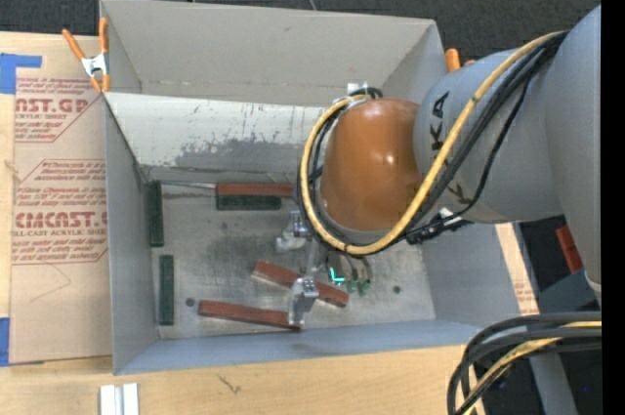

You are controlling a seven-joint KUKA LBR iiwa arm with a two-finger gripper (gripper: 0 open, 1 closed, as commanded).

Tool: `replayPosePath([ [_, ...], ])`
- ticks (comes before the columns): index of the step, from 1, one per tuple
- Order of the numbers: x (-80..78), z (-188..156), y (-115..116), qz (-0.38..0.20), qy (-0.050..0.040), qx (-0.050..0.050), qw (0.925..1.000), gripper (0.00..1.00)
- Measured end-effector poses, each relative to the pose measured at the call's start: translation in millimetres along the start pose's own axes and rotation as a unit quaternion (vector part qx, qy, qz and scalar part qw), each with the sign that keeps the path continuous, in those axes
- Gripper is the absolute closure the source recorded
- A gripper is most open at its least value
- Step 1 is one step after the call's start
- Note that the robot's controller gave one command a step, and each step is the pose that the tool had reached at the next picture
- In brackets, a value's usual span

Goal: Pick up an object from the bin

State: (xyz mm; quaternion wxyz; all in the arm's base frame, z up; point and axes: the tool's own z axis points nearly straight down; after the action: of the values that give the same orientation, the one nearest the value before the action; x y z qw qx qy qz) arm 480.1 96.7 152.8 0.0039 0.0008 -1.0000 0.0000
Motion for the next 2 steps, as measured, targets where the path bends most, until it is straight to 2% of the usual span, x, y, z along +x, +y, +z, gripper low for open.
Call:
replayPosePath([
  [1, -2.0, -3.1, -0.4, 0.001, -0.0036, 0.0, 1.0, 0.0],
  [2, -36.4, 75.8, -9.0, -0.045, -0.0121, -0.001, 0.9989, 1.0],
])
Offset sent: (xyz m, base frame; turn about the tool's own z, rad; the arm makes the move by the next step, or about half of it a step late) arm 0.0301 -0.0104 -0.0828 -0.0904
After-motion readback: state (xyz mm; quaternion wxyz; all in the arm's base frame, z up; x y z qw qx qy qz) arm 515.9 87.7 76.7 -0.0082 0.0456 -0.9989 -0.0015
